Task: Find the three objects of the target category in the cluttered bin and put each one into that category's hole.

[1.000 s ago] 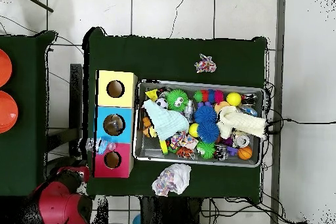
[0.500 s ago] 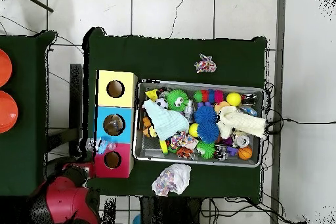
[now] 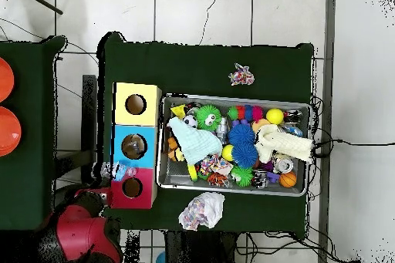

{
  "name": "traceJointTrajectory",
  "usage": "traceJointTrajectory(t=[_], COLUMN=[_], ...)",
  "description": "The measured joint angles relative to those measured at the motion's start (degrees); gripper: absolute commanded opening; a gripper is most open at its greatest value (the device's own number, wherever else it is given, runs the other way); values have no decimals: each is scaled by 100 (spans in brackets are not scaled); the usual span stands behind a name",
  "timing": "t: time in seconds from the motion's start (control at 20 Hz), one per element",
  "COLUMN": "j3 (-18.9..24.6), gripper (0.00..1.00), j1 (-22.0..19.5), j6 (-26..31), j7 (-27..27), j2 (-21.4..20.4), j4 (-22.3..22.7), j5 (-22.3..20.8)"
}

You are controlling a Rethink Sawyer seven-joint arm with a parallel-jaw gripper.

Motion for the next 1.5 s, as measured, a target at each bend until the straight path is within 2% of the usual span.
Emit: traceJointTrajectory(t=[0.55, 1.5], j3=[105, 542], gripper=[0, 0], j1=[-20, -535], j6=[-21, -24], j7=[0, 0], j2=[-11, -257], j4=[0, 74], j5=[-35, -477])
